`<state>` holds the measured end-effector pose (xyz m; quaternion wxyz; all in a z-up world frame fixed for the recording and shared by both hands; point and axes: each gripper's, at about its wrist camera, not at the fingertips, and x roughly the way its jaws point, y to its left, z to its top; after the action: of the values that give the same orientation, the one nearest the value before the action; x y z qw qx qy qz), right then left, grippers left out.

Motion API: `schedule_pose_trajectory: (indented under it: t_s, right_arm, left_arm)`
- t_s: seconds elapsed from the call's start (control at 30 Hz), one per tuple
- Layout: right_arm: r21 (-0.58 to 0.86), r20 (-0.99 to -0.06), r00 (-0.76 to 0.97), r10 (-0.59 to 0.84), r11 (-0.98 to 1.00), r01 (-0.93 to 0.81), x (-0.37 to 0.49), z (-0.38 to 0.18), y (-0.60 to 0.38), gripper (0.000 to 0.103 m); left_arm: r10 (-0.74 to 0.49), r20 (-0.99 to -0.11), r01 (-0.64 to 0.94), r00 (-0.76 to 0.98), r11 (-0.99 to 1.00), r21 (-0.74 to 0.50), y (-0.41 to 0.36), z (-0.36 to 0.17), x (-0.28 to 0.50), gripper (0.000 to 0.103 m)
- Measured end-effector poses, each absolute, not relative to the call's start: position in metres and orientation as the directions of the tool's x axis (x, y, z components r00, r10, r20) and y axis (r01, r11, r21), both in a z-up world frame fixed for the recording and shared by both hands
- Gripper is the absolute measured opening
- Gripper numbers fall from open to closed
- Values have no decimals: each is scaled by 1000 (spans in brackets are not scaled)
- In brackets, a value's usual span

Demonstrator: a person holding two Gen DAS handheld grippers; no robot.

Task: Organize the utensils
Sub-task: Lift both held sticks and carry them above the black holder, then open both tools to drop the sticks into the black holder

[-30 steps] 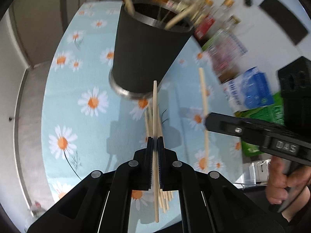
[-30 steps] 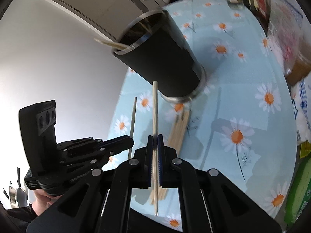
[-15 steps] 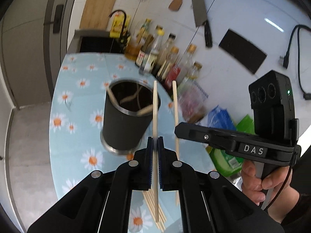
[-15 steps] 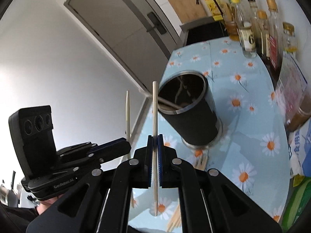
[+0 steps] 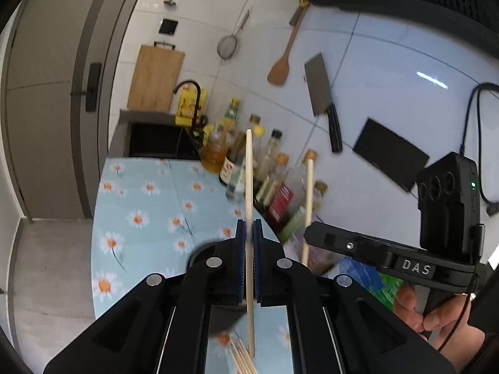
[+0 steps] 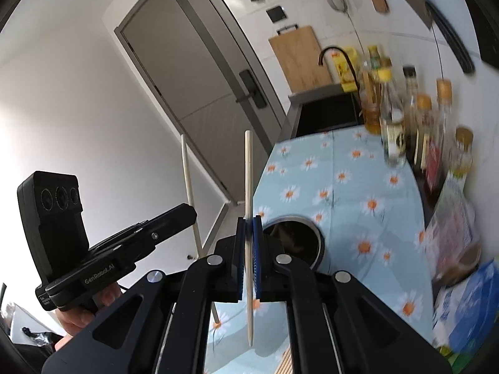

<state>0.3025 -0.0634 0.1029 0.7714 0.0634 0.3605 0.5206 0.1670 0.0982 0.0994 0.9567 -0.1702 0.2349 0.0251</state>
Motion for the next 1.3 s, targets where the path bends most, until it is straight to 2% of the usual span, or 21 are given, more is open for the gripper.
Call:
schedule_pose_trajectory:
  t_s: [0.33, 0.47, 0.73, 0.83, 0.9, 0.97, 1.3]
  right_arm:
    - [386, -352, 331, 875, 459, -800, 317, 120, -49, 5]
    - [360, -334, 356, 873, 468, -807, 321, 110, -43, 5]
    - [357, -379, 370, 848, 503, -788, 333, 81, -35, 6]
    - [368, -392, 367, 844, 509, -778, 334, 75, -36, 12]
    - [371, -398, 361, 843, 508, -777, 334, 73, -37, 12]
    - [375, -397, 362, 843, 510, -775, 333, 73, -39, 12]
    - [384, -393, 359, 847, 506, -773, 322, 81, -50, 12]
  left_arm:
    - [35, -286, -120, 957, 950, -287, 112, 113, 181, 4]
    - [40, -267, -125, 963, 942, -310, 116, 104, 187, 4]
    - [30, -276, -111, 961, 952, -285, 112, 78, 194, 4]
    - [24, -294, -110, 955, 954, -278, 110, 71, 193, 6]
    - [23, -307, -111, 951, 955, -273, 109, 70, 191, 12]
    - [20, -311, -112, 950, 953, -281, 110, 68, 190, 14]
    - [29, -328, -129, 944, 950, -285, 113, 70, 176, 14]
